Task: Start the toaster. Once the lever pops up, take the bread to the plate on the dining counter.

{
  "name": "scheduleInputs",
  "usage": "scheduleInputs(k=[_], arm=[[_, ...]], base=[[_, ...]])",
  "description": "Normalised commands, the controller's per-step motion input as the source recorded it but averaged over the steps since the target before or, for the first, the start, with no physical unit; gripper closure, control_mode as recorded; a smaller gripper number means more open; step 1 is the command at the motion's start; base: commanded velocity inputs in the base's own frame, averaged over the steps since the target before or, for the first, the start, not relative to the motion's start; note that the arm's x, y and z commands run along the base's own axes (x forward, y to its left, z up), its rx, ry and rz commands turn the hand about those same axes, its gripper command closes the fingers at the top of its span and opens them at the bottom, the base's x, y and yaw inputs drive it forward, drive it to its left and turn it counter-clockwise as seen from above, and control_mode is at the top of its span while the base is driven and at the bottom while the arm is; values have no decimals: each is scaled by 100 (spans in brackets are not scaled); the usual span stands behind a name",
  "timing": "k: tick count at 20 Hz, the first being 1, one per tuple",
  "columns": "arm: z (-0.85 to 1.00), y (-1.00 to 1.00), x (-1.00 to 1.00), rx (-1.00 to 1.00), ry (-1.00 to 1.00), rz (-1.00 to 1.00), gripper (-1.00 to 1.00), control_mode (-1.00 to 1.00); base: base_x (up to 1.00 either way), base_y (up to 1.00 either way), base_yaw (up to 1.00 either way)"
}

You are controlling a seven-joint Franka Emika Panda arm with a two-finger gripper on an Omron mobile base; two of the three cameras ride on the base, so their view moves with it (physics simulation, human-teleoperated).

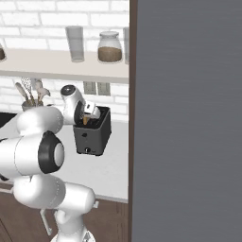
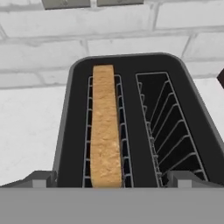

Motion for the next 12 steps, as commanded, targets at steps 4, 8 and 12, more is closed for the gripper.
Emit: scheduleInputs(k=[4,8,12], arm=[[-9,6,17,0,6,0,-100,-100],[-7,5,16,0,5,0,-100,-100],[-5,6,14,0,5,0,-100,-100]], base=[[0,0,0],[0,0,0],[0,0,0]])
